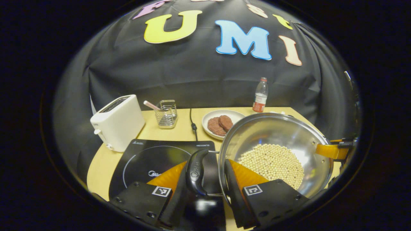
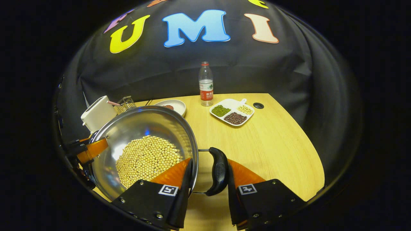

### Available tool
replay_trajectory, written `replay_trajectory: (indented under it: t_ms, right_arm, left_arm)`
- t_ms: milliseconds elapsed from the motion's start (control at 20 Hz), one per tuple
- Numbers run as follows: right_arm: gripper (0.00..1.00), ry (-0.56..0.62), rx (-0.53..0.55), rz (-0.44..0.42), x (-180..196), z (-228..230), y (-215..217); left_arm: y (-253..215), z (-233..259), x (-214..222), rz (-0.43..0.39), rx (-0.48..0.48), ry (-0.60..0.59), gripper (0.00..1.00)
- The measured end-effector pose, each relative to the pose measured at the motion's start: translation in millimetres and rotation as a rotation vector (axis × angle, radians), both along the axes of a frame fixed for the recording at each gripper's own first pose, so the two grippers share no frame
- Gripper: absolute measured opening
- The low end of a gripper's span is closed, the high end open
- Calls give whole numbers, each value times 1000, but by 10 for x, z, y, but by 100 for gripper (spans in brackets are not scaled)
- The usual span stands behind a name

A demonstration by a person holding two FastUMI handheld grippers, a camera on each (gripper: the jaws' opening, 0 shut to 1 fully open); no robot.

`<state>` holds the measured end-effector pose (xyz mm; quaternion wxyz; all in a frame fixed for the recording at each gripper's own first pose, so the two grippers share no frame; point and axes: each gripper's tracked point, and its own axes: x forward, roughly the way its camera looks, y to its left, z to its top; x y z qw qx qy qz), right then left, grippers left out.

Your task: First push the handle of the pot to place it horizontally, then grasp the pot with both hands and set it on the induction cooktop.

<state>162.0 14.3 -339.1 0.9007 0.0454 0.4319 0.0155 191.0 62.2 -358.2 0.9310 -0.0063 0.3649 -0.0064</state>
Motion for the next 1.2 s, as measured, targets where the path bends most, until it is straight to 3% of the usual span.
replay_trajectory:
  t_ms: [250,400,1000,1100,1200]
  right_arm:
    - [53,11,25,-5,-18,23,489]
    - [53,3,25,-7,-60,65,768]
    - [53,13,33,3,-61,-24,1842]
    - [53,23,37,7,-116,-70,2002]
    - [53,29,37,7,-80,-115,2108]
  left_arm:
    - [566,79,-64,24,35,-12,63]
    - [864,119,-111,29,30,-9,68]
    - [2008,-15,-157,24,58,15,64]
    - [2131,-43,-134,23,65,25,72]
    - [2257,-132,-97,19,68,36,68]
